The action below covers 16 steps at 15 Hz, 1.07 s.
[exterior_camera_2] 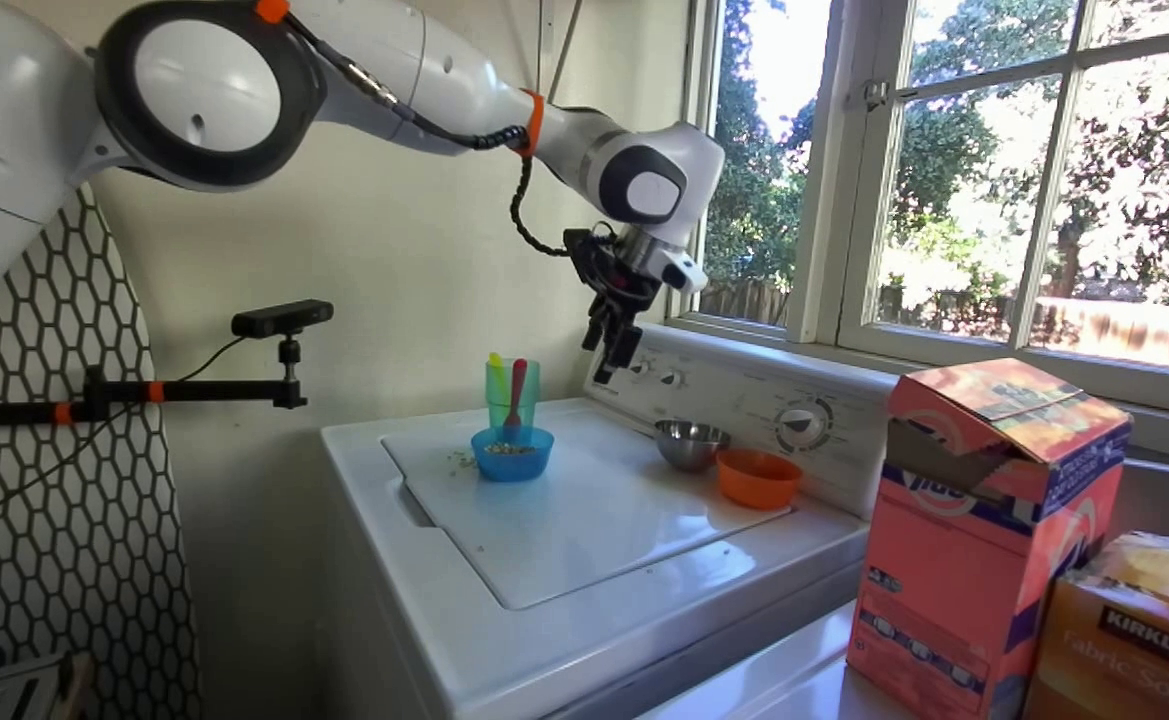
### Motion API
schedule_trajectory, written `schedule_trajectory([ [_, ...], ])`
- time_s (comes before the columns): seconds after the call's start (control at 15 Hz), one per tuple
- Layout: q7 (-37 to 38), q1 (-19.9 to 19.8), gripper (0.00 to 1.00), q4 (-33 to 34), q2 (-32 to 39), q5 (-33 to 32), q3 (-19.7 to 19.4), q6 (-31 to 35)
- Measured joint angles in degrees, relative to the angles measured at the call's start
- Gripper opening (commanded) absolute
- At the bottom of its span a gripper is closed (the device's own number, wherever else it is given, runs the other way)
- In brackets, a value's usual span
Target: Put the knife in the green cup, stack the bowls, and then move them to the next washing machine
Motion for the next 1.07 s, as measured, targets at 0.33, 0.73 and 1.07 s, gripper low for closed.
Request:
schedule_trajectory([
  [0.33,3.9,-1.2,1.00,3.2,6.8,-0.3,-1.0,11.0],
  [0.73,13.7,-1.6,1.00,5.6,9.7,-2.3,-3.9,18.3],
  [1.07,22.8,-1.1,1.00,6.0,9.8,-5.9,-6.2,23.7],
])
